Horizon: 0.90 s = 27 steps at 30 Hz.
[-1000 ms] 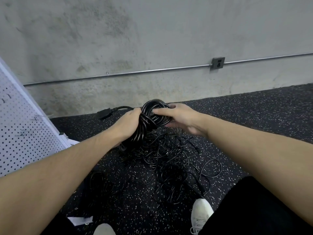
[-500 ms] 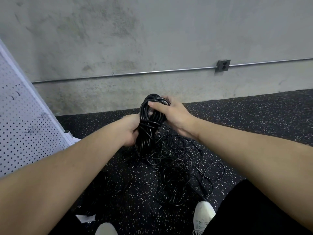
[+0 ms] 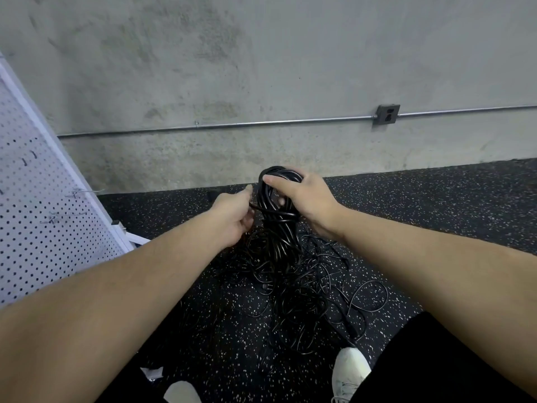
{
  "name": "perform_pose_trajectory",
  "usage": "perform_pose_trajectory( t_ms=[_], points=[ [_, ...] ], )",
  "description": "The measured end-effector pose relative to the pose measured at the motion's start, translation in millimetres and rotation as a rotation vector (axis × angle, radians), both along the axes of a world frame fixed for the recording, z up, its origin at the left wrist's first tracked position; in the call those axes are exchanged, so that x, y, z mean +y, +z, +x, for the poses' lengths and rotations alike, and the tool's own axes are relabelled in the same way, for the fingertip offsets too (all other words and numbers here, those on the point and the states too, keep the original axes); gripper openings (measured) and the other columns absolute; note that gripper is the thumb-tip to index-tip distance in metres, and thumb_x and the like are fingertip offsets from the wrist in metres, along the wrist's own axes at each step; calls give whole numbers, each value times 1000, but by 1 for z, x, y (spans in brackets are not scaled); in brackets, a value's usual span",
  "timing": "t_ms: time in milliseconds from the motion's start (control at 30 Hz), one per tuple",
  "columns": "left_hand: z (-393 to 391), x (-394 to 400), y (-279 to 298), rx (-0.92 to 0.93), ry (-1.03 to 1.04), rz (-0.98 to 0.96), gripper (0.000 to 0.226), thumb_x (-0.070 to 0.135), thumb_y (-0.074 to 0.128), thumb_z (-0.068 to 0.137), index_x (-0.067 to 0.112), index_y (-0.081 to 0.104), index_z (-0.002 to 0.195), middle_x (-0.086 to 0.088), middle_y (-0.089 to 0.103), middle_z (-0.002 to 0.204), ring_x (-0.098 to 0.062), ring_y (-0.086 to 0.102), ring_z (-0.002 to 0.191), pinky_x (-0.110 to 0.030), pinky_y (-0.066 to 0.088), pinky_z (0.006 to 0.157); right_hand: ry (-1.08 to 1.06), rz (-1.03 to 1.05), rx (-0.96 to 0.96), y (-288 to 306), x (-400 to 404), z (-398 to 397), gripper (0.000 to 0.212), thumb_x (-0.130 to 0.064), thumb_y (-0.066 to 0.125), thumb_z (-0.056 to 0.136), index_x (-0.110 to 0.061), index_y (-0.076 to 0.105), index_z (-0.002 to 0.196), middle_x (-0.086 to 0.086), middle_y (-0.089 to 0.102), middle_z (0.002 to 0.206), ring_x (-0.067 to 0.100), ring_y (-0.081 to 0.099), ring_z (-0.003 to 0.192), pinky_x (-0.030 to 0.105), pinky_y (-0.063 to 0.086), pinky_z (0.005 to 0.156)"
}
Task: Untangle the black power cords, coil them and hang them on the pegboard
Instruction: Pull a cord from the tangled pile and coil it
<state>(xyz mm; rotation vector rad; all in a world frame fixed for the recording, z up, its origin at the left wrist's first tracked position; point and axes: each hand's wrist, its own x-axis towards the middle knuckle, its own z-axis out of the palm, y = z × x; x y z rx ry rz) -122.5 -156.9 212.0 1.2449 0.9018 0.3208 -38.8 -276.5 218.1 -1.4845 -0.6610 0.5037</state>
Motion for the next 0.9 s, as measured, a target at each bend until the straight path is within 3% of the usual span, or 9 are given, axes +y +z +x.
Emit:
perform_pose_trajectory(
  t_ms=[67, 133, 233, 333, 500, 700, 800, 900],
  points=[
    [9, 1, 6, -151, 110, -154, 26, 8, 49, 104, 13, 55, 79, 3, 51, 54, -10, 44, 46, -22, 43, 48, -39, 9, -14, 1, 1, 0, 13, -24, 78, 88, -13, 75, 94, 1, 63, 66, 14, 50, 56, 28, 46, 59],
    [13, 3, 10, -121, 123, -191, 27, 2, 38, 101, 15, 52, 81, 2, 49, 58, -13, 42, 52, -27, 39, 55, -68, 21, -25, 4, 3, -1, 11, -26, 77, 89, -18, 72, 84, -1, 59, 60, 13, 49, 53, 25, 43, 54],
    [6, 4, 16, 80, -8, -242, 34, 24, 20, 103, 20, 48, 83, 7, 46, 56, -13, 44, 58, -31, 35, 69, -70, 28, -36, 10, 2, -4, 21, -30, 75, 91, -23, 66, 73, -2, 55, 54, 11, 48, 49, 21, 41, 49],
    [-2, 7, 20, 104, -79, -351, 46, 35, 8, 98, 18, 50, 89, 9, 33, 57, -15, 40, 60, -38, 35, 77, -49, 35, -61, 8, -1, -2, 36, -35, 74, 91, -26, 63, 58, 3, 56, 56, 12, 50, 51, 25, 42, 53],
    [-1, 6, 14, 57, -182, -331, 47, 39, 23, 107, 23, 48, 70, 10, 37, 50, -13, 41, 61, -37, 39, 79, -34, 40, -28, 10, -6, 2, 39, -38, 73, 91, -26, 63, 56, 3, 57, 58, 12, 52, 52, 24, 42, 54],
    [-8, 6, 11, 93, -242, -167, 19, 43, 61, 101, 28, 63, 89, 12, 49, 52, -4, 51, 47, -30, 49, 72, -53, 52, -1, 9, -15, 10, 34, -37, 73, 92, -23, 60, 64, 3, 57, 59, 13, 53, 53, 23, 44, 55],
    [-4, 5, 9, 152, -346, -38, 17, 39, 58, 103, 32, 69, 92, 13, 42, 50, -2, 43, 40, -25, 50, 69, -37, 47, -2, 9, -14, 9, 30, -34, 74, 91, -21, 61, 68, 1, 57, 59, 12, 54, 55, 23, 46, 55],
    [-2, 4, 10, 133, -453, 5, 17, 37, 56, 105, 41, 71, 110, 13, 38, 55, -4, 41, 55, -26, 51, 70, -54, 60, 12, 9, -15, 11, 26, -34, 76, 90, -21, 65, 70, 0, 59, 62, 13, 57, 58, 27, 49, 61]
  ],
)
